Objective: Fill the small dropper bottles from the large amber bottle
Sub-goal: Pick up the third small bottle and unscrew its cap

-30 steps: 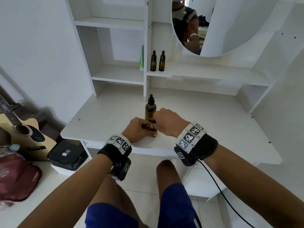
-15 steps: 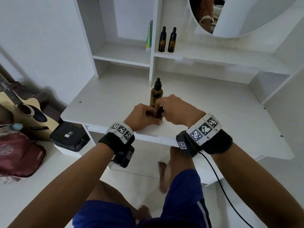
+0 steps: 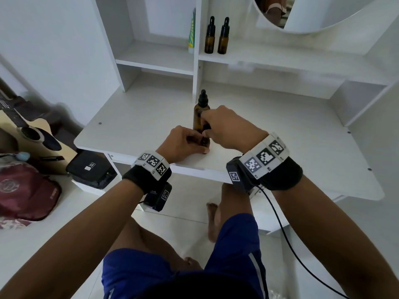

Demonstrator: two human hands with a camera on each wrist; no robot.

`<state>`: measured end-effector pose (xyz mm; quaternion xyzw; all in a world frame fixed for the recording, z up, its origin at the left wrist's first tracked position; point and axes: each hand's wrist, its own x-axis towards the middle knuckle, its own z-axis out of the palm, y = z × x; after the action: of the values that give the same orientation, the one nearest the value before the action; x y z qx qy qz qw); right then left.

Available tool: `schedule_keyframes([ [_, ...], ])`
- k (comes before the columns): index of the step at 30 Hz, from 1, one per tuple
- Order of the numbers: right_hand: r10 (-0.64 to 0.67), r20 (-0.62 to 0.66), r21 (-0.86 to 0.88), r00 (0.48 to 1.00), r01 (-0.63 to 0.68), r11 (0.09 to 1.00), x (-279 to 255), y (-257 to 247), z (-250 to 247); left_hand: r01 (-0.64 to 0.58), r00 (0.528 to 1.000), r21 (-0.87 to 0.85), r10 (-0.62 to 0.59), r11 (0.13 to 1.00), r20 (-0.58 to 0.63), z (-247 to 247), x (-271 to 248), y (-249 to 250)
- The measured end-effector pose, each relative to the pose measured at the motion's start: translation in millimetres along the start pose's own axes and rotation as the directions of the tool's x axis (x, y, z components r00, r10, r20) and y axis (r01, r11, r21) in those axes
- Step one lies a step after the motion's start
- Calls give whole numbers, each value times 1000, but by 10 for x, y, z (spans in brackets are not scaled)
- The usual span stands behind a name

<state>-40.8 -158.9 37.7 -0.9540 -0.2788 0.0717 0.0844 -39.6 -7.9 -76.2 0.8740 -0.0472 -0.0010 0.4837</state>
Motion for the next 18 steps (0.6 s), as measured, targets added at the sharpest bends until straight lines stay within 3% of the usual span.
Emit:
schedule_keyframes([
  [6, 108, -116, 123, 987, -94, 988, -78, 292, -176, 20, 1000, 21, -20, 1000, 9, 2, -20, 38],
  [11, 257, -88, 109, 962, -248, 963, 117, 613, 269, -11, 1000, 100, 11, 995, 2, 6, -44, 74],
  [18, 311, -81, 104, 947, -302, 948, 251, 714, 599, -33, 997, 59, 37, 998, -63, 17, -114, 105],
])
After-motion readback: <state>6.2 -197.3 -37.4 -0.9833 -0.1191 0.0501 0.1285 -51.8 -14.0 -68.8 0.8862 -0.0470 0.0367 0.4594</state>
